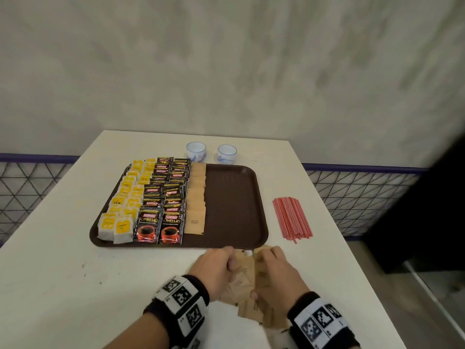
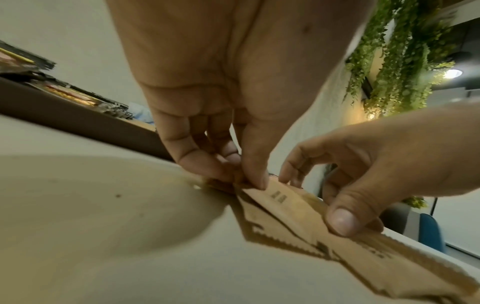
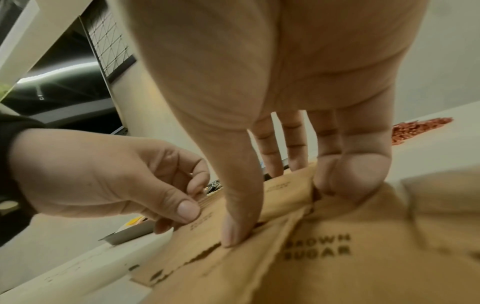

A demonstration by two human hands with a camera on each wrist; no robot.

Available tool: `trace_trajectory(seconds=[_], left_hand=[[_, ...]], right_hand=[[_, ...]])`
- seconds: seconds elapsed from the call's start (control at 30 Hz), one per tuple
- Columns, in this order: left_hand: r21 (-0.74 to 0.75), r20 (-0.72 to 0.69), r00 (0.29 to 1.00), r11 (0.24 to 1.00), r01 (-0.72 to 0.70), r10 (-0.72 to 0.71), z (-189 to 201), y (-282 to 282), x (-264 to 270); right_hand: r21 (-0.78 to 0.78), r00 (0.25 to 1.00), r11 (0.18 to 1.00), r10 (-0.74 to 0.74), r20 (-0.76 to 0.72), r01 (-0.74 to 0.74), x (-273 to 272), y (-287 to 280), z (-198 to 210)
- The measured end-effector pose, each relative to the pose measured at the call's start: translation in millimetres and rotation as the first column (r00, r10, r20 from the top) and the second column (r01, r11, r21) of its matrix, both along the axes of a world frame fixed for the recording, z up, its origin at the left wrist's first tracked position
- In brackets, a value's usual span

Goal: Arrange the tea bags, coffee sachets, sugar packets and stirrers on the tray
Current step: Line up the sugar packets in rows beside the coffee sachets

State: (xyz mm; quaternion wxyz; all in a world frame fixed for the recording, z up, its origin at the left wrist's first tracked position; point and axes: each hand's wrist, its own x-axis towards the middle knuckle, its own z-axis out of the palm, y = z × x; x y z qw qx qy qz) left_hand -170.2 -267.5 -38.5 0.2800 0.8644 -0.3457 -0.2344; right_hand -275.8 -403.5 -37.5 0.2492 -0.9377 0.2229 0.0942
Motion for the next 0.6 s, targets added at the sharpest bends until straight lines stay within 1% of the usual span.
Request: trace_trajectory(seconds=[0.07, 0.2, 0.23, 0.3, 0.37, 0.47, 0.6], left_hand=[[-0.026, -0.048, 0.998, 0.999, -0.045, 0.044, -0.8, 6.7, 3.8], [-0.102, -0.090, 0.995, 0.993, -0.051, 0.042, 11.4, 25.0, 10.7], [-0.137, -0.081, 0.995, 0.988, -0.068, 0.057, 14.9, 32.2, 12.8], [-0.192, -0.085, 0.987, 0.970, -0.151, 0.137, 20.7, 48.5, 18.1], [-0.217, -0.125, 0.968, 0.946, -0.242, 0.219, 23.2, 66.1, 22.4], [-0.252, -0.136, 0.946, 0.913, -0.322, 0.296, 22.6, 90.2, 28.2], [-0.293, -0.180, 0.908, 0.861, -0.416, 0.378, 24.8, 111.9, 32.6]], right_hand=[[0.003, 1.000, 1.000, -0.021, -0.002, 0.021, 2.1, -2.3, -0.6], [0.039, 0.996, 0.995, -0.089, 0.009, 0.089, 6.0, -9.3, 2.4], [0.042, 0.994, 0.994, -0.101, 0.033, 0.100, 6.8, -11.6, 4.6], [0.044, 0.986, 0.992, -0.126, 0.105, 0.122, 8.5, -18.5, 10.7], [0.132, 0.970, 0.981, -0.167, 0.176, 0.144, 10.3, -23.8, 20.5], [0.284, 0.943, 0.950, -0.205, 0.264, 0.127, 20.9, -27.2, 36.7], [0.544, 0.943, 0.837, -0.226, 0.244, 0.060, 46.4, -18.7, 48.8]])
